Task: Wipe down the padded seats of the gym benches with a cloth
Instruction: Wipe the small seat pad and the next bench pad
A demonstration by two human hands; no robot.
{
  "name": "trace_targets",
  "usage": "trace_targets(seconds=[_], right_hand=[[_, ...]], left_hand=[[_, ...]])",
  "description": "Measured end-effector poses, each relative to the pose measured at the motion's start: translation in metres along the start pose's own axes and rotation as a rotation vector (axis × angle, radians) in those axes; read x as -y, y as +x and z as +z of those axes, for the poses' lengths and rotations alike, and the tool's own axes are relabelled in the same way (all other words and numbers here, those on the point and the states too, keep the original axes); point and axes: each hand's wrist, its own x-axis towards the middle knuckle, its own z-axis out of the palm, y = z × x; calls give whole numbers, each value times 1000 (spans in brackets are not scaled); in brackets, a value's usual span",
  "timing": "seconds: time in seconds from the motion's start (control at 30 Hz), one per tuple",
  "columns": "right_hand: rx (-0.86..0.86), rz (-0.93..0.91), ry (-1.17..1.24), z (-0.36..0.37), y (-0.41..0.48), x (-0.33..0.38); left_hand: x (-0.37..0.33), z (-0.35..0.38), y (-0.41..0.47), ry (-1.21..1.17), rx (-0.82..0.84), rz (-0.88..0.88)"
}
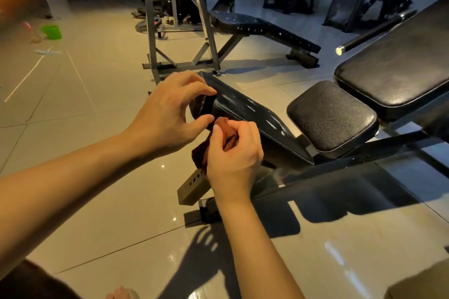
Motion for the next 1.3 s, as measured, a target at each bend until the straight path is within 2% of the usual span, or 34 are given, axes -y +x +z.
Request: trace_targets(seconds=[0.03, 0.17, 0.2, 0.27, 0.4, 0.47, 0.53, 0.6, 0.67, 0.73, 0.83, 0.9, 0.97, 1.03, 1.17, 1.23, 1.3], right_hand=[[-4, 1, -41, -6, 1, -12], [-181, 300, -76, -34, 3, -54], [-197, 325, -79, -33, 4, -52], [-159, 253, -41, -19, 4, -35], [-3, -21, -79, -1, 0, -11], [-44, 10, -110, -12, 1, -29], [-140, 163, -88, -25, 3, -45], [-172, 239, -77, -25, 4, -42], [-106, 179, -42, -13, 6, -22], [-16, 42, -33, -1, 6, -3], [41, -99, -105, -3, 5, -8], [-26, -11, -130, -20, 5, -32], [-131, 173, -113, -37, 6, -52], [-155, 248, -88, -37, 7, -48], [2, 62, -30, -6, 6, -1], [31, -36, -73, -4, 4, -3], [-15, 19, -96, -17, 4, -27]], left_hand=[[1, 0, 0, -4, 1, -8], [1, -1, -2, 0, 3, -8], [1, -1, -2, 2, 3, -5], [2, 0, 0, 8, 3, 2], [1, -1, 1, 11, 3, 0], [2, -1, 1, 6, 3, -14], [2, 0, 1, 7, -4, -17], [1, 2, 1, 8, -15, -21], [0, 3, 1, 1, -21, -25], [0, 2, 2, 1, -18, -16], [2, 0, 2, 5, -5, -15], [3, -1, 1, 4, -1, -20], [3, 0, 1, 7, -3, -18], [4, 2, 1, 14, -11, -13], [2, 1, 3, 41, -7, -7], [2, 1, 3, 58, -8, -7], [3, 0, 3, 56, -8, -13]])
